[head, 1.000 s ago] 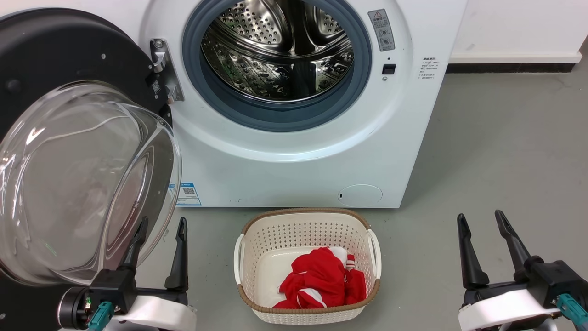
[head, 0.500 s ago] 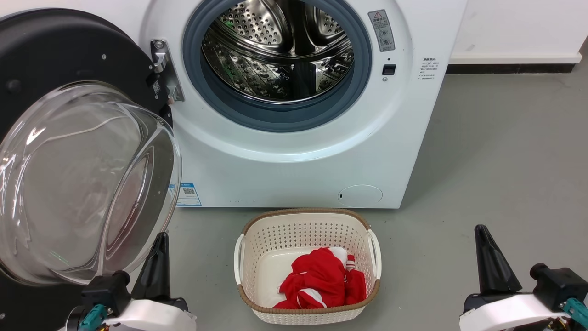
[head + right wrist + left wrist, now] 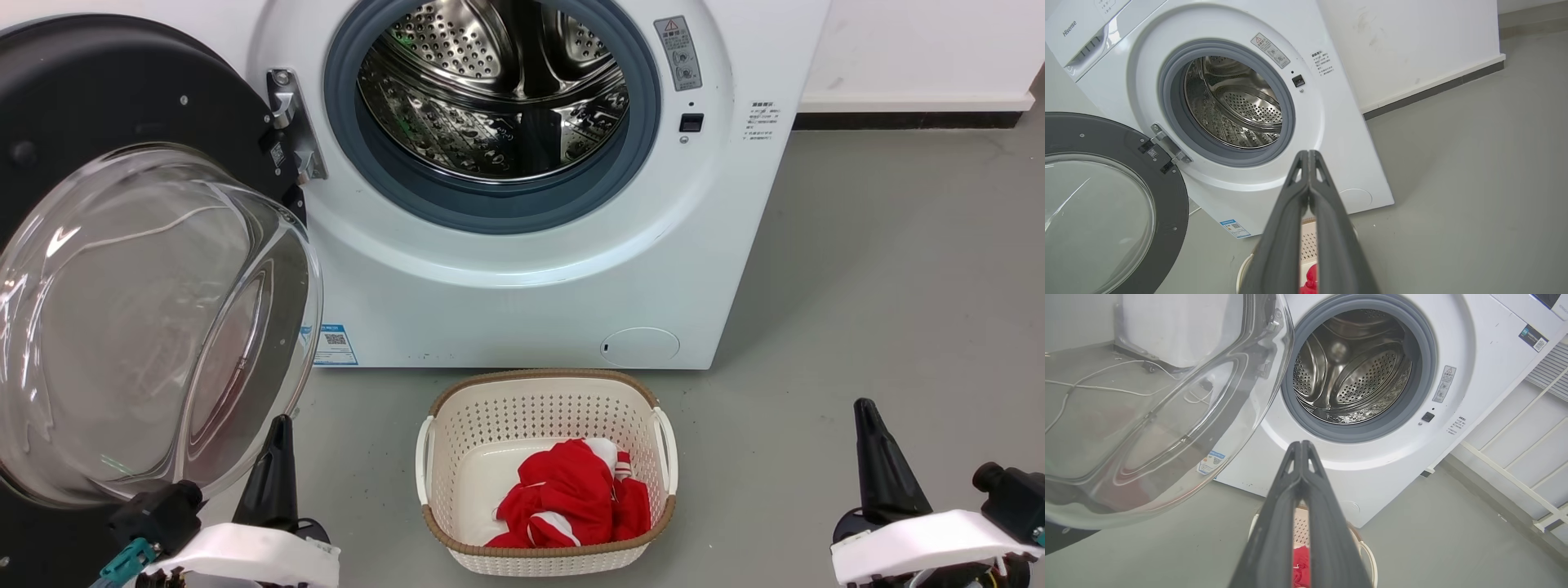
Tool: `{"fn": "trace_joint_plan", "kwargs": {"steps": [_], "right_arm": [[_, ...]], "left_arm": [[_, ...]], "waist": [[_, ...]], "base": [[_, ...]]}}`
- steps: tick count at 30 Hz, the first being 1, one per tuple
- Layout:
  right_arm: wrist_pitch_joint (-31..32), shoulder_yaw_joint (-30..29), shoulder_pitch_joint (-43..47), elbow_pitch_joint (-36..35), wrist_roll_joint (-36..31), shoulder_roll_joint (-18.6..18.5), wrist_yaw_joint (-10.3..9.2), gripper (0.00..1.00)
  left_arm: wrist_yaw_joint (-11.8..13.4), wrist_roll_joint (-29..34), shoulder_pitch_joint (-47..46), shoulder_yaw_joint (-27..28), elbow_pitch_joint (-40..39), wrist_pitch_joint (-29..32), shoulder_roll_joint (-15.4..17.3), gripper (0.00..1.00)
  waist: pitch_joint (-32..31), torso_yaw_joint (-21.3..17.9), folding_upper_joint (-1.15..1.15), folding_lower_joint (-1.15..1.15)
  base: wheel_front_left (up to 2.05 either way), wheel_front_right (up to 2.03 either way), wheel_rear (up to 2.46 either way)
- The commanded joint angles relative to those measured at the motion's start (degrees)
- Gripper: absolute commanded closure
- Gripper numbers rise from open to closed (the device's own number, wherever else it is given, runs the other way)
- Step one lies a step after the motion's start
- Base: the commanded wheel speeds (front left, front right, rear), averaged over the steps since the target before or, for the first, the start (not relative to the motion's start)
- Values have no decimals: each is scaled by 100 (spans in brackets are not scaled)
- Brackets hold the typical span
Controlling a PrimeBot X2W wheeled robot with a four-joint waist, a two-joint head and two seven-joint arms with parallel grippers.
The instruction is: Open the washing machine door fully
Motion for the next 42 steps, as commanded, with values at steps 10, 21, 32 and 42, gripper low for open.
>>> {"fn": "trace_joint_plan", "kwargs": {"steps": [10, 21, 32, 42], "right_arm": [[211, -49, -266, 29, 1066, -59, -1, 100], [426, -87, -351, 119, 1996, -73, -2, 100], [621, -129, -435, 198, 2820, -80, -2, 100], [789, -169, -494, 266, 3494, -82, -2, 100]], "left_arm": [[-26, -1012, -261, 74, 18, 236, -6, 100], [-36, -1916, -336, 123, 101, 460, -25, 100], [-42, -2723, -413, 171, 176, 664, -41, 100], [-49, -3388, -472, 209, 240, 830, -56, 100]], "waist": [[6, -4, 0, 0], [13, -10, 0, 0], [20, -15, 0, 0], [26, -19, 0, 0]], "base": [[0, 0, 0], [0, 0, 0], [0, 0, 0], [0, 0, 0]]}}
